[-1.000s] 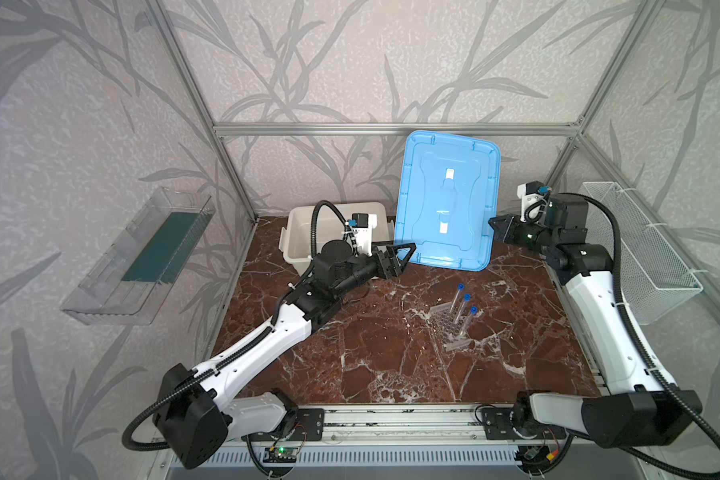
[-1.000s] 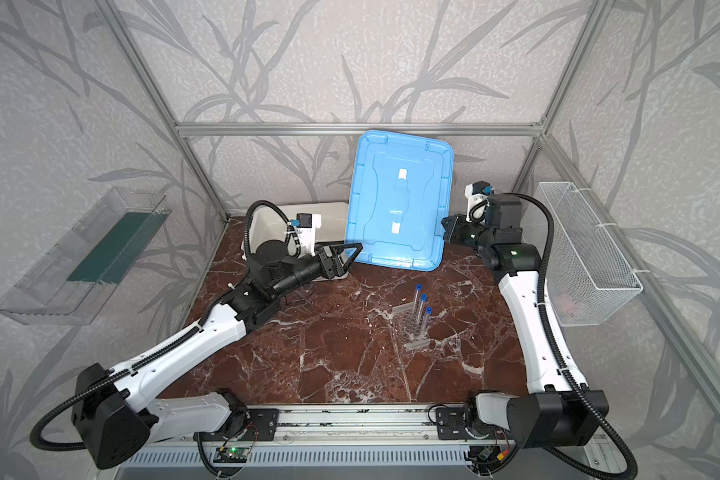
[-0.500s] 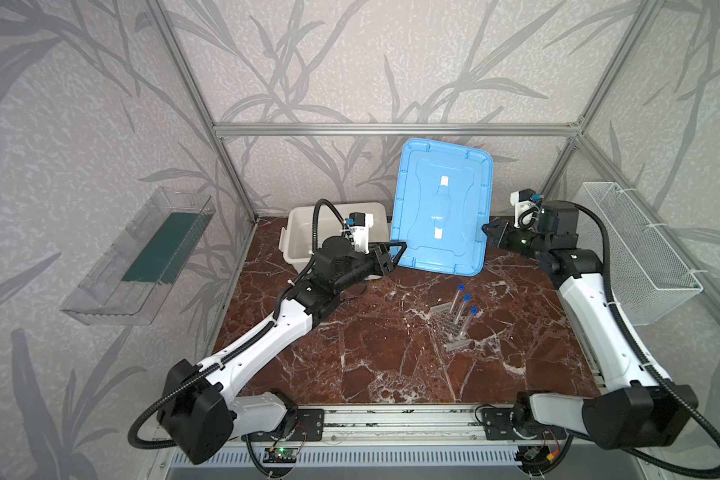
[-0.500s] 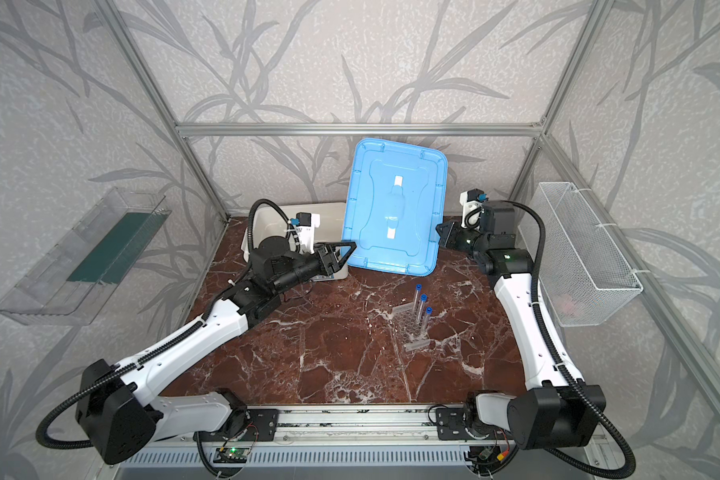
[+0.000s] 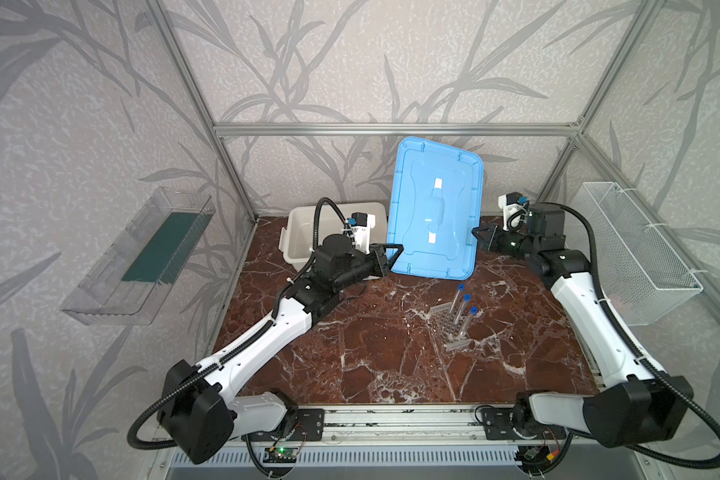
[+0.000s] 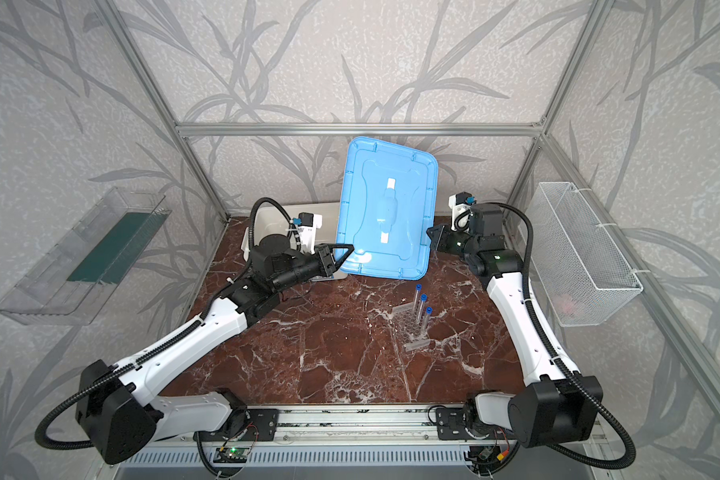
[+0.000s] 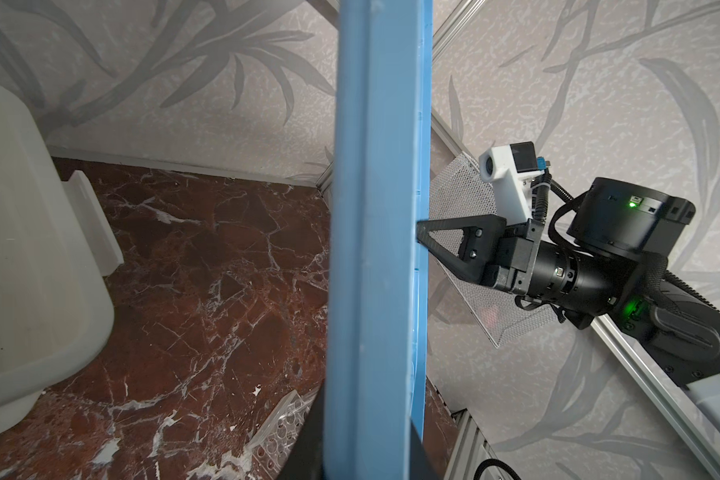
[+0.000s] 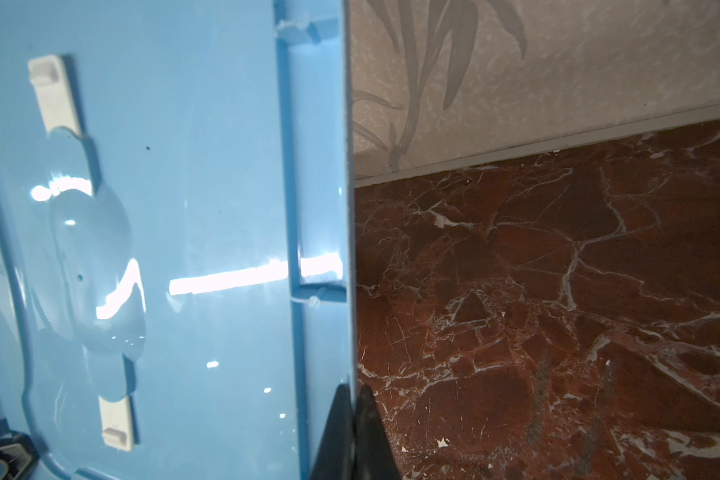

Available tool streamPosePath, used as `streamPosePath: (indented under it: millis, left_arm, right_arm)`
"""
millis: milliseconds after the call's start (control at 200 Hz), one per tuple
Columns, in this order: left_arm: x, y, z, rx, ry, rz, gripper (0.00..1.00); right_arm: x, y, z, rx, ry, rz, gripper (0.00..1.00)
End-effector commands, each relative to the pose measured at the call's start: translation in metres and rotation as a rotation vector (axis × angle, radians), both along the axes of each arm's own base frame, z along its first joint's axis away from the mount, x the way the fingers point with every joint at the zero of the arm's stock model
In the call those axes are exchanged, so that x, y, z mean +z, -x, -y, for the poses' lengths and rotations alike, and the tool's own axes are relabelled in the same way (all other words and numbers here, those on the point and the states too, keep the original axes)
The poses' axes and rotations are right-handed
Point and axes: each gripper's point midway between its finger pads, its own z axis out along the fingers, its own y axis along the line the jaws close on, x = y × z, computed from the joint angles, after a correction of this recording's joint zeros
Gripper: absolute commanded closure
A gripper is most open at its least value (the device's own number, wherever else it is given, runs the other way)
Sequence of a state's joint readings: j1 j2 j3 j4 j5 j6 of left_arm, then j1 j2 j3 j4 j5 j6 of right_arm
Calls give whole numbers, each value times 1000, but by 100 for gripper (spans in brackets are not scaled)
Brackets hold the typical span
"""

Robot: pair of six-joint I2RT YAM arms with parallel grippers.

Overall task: Organize the chemistry lab equipment
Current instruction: 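Tilt the blue lid up with the left gripper while the right gripper releases, then grasp the raised lid's far edge with the right gripper while the left holds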

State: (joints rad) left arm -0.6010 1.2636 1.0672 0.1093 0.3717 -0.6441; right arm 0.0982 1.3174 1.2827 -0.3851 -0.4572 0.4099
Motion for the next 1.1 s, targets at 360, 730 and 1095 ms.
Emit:
streamPosePath:
  millis: [360,730,1095]
  left_arm:
    - [35,4,-96,298,-615,248,98]
    - [49,12,-105,326,-1064,507,100]
    - [44,18,-108,388,-1257,592,100]
  right_arm:
    - [47,10,-13,28,-125,-6,1]
    - [139,23,-41,78,-309,94,1]
    - [165,18,-81,172,-325,86,1]
